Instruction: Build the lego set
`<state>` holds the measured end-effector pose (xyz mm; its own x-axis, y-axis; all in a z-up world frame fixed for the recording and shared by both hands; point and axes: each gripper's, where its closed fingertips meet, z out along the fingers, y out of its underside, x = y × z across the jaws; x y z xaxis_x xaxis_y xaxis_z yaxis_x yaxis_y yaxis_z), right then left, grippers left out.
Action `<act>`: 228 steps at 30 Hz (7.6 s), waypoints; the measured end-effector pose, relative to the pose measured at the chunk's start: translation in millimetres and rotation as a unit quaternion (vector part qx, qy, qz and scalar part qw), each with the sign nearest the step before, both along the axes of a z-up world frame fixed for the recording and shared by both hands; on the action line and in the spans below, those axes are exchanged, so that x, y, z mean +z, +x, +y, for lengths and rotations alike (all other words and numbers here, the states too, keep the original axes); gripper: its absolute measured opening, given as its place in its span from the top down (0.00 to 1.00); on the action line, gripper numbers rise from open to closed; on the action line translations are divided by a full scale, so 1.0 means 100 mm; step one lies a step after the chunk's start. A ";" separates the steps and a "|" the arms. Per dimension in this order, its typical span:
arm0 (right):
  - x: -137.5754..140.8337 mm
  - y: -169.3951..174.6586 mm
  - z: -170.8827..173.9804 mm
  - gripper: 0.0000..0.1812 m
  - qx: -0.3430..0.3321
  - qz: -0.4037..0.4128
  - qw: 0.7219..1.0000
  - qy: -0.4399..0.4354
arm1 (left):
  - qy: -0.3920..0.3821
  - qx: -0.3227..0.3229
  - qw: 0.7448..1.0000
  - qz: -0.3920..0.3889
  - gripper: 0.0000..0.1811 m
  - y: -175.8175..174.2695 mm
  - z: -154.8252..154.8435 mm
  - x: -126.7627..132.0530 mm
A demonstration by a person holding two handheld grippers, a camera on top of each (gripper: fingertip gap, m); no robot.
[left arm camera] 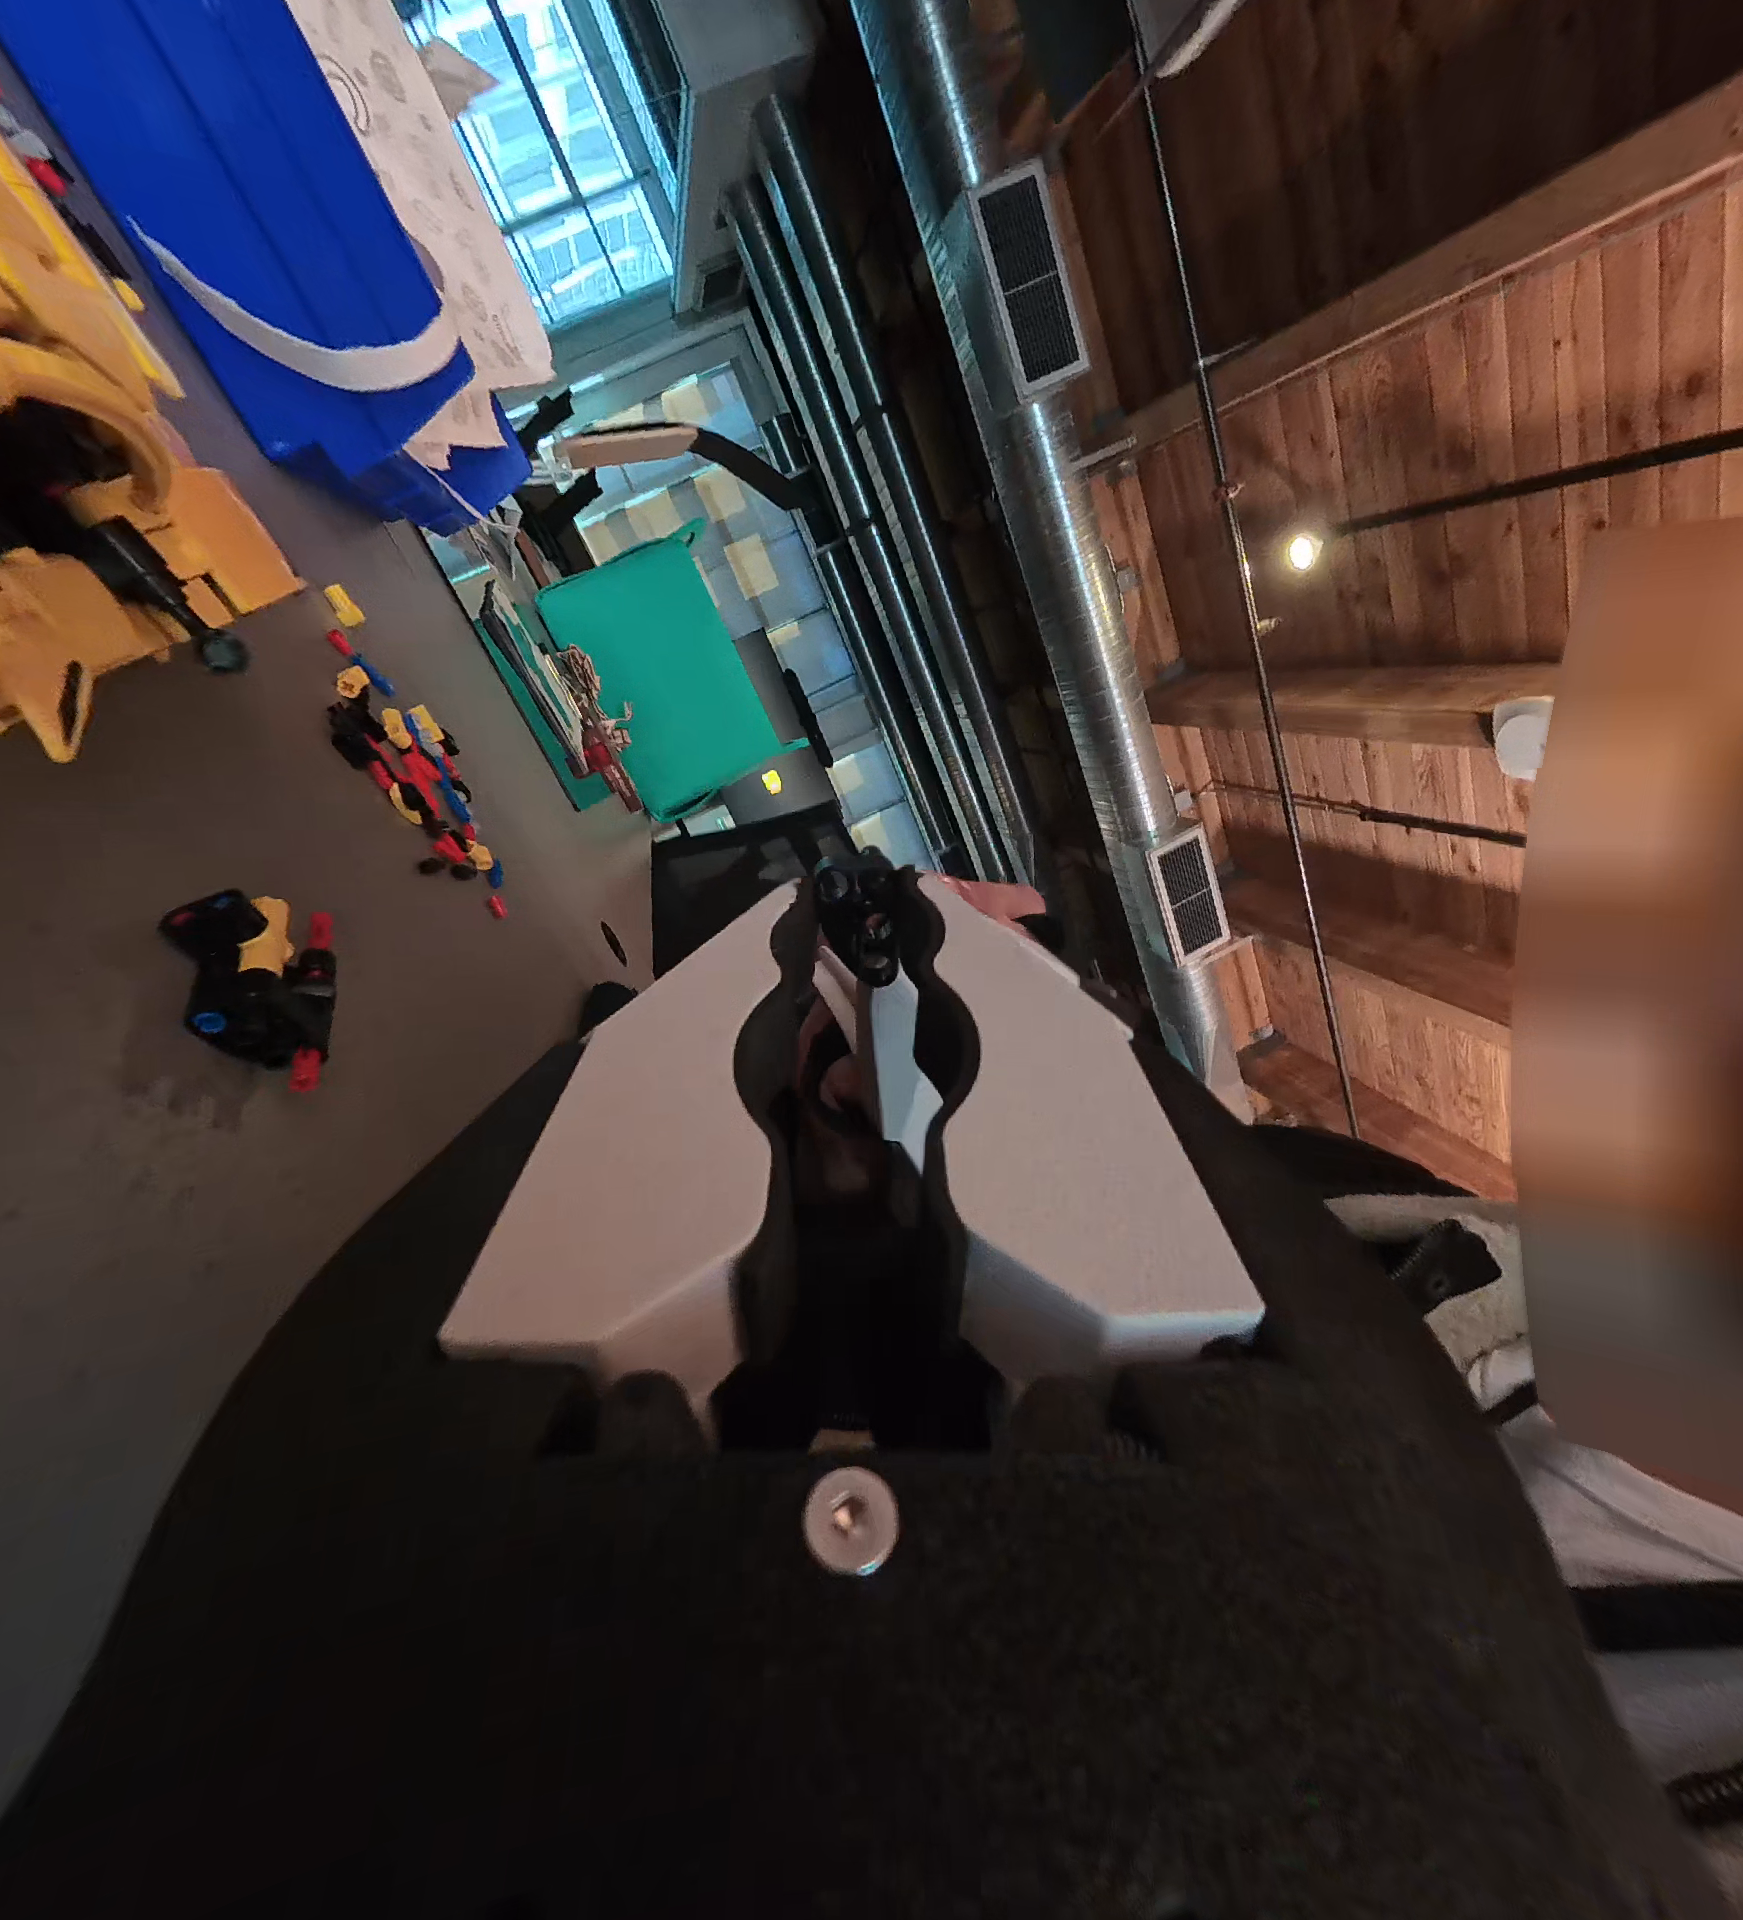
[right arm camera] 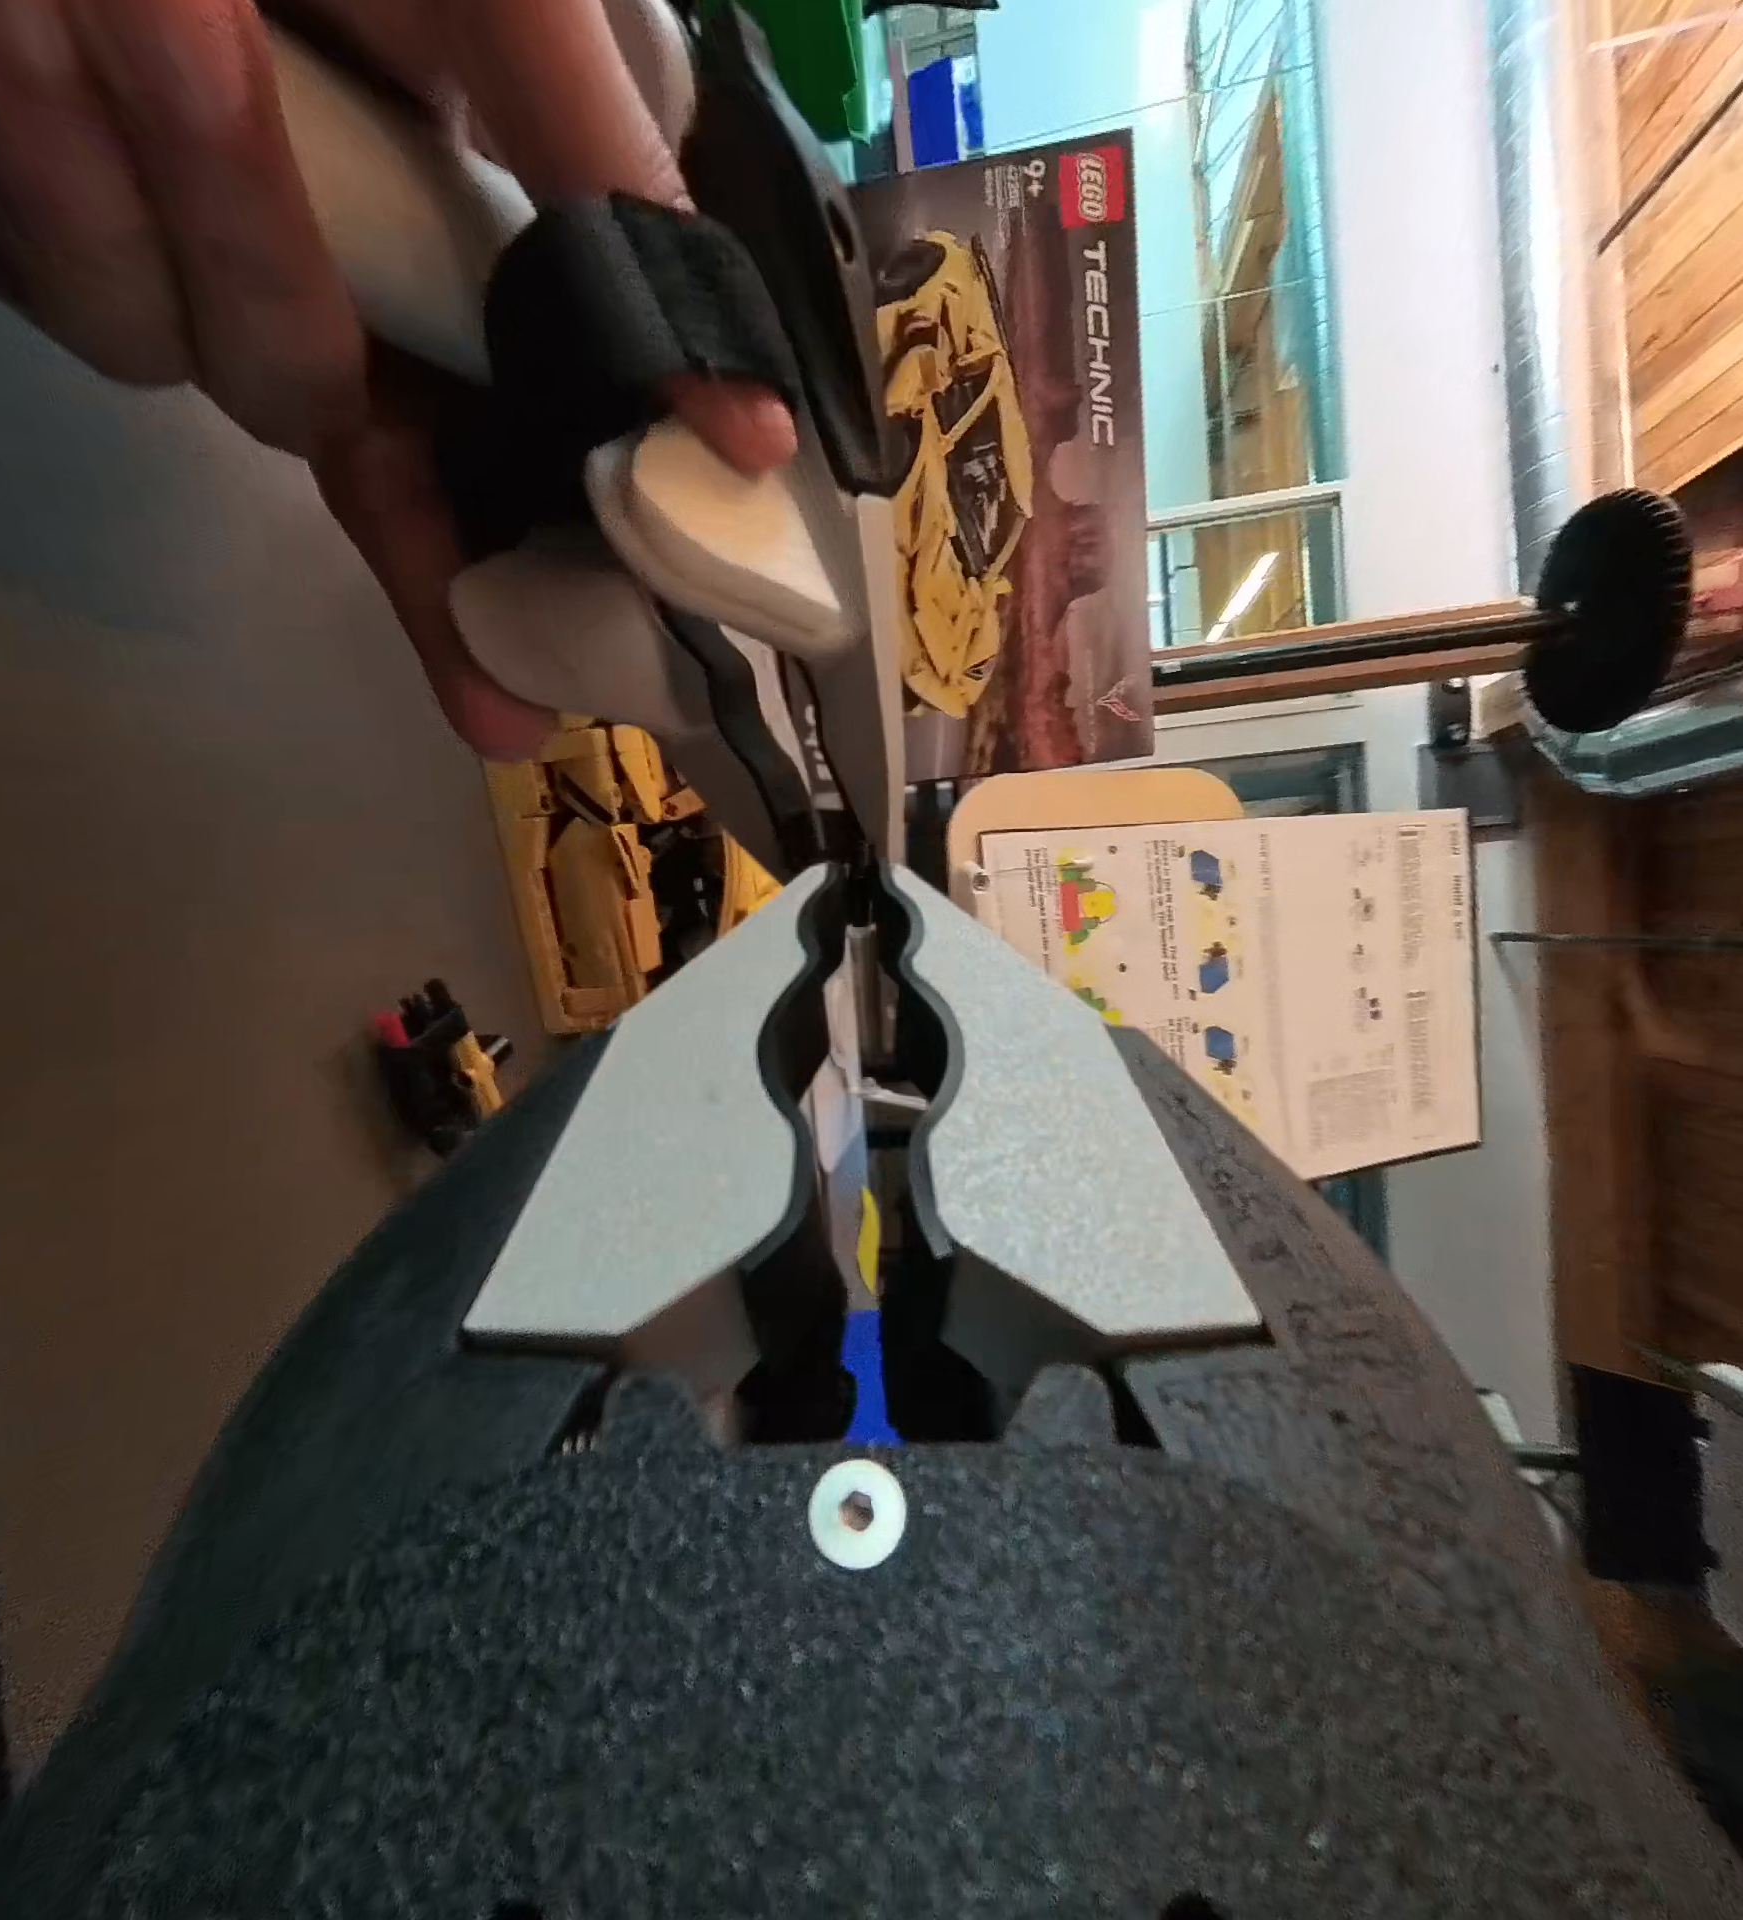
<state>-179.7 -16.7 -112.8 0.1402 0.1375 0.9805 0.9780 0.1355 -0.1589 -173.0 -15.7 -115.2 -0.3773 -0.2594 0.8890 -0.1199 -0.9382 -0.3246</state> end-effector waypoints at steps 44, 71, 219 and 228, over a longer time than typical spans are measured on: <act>-0.13 0.05 0.04 0.98 0.049 -0.113 0.992 0.014 | -0.009 0.009 1.000 0.023 0.92 0.07 0.00 -0.08; -0.15 0.07 0.05 0.98 0.080 -0.078 0.994 0.016 | -0.020 0.003 0.999 0.038 0.92 0.09 0.02 -0.11; 0.28 0.08 -0.01 0.99 0.240 0.761 0.541 -0.264 | 0.104 0.099 0.989 -0.028 0.92 0.00 0.03 0.23; 0.34 0.13 -0.01 0.98 0.236 0.751 0.573 -0.227 | 0.124 0.085 0.989 -0.013 0.92 0.06 -0.04 0.19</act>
<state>-166.3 -17.7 -79.0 0.6220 0.7011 -0.3488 -0.4370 -0.0589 -0.8975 -167.4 -19.9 -96.6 -0.3311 -0.5293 0.7812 0.0450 -0.8358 -0.5472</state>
